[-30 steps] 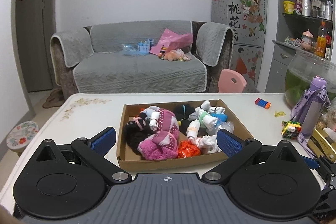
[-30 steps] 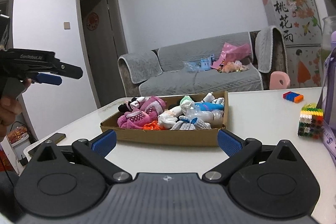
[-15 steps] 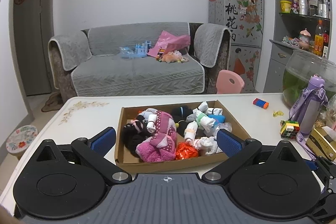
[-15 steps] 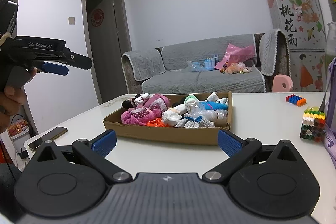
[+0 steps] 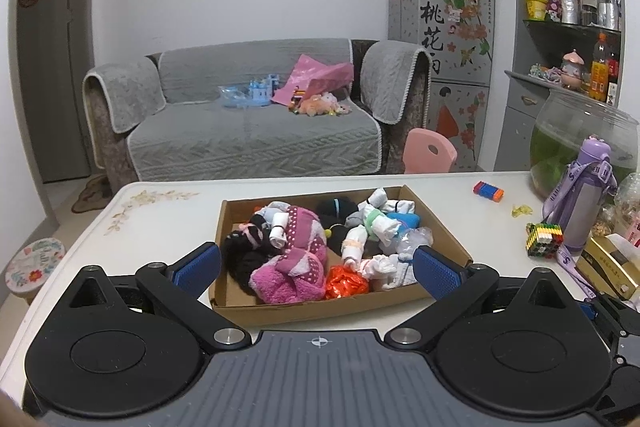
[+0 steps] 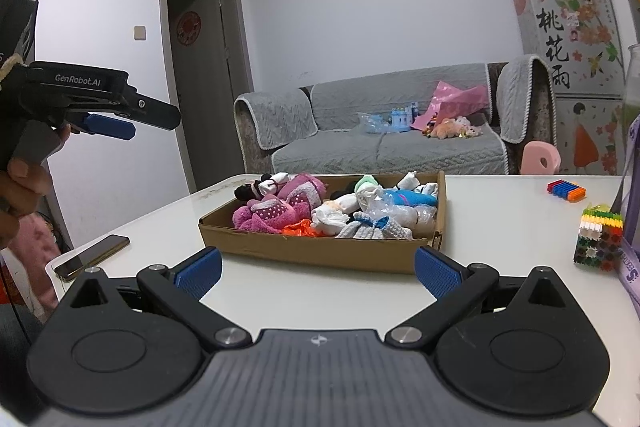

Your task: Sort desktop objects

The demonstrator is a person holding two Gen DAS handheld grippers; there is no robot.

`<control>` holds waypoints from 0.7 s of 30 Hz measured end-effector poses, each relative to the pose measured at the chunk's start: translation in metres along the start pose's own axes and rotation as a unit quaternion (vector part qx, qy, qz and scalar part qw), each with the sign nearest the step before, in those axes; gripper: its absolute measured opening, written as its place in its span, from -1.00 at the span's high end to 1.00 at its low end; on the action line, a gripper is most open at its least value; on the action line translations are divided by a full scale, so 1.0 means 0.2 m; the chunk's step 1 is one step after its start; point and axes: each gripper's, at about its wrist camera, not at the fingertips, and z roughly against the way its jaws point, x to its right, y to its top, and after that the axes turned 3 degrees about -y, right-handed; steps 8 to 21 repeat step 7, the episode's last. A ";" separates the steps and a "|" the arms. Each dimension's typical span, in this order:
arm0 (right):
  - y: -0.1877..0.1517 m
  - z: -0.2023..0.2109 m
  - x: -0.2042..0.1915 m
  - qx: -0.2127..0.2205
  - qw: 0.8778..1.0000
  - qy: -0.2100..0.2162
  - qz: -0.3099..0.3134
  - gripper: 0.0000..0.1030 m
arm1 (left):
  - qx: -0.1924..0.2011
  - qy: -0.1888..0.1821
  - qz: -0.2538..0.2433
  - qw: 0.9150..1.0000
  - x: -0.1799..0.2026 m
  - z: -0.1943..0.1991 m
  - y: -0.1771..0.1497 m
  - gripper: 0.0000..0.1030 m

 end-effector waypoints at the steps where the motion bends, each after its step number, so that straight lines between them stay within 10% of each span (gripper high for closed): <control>1: 0.00 0.00 0.00 0.000 1.000 0.000 0.000 -0.99 | 0.003 0.000 0.000 1.000 0.00 0.00 0.00 -0.99; 21: 0.00 0.01 0.00 0.001 1.000 -0.002 -0.001 -0.99 | 0.011 -0.014 0.013 1.000 -0.02 0.03 0.00 -0.99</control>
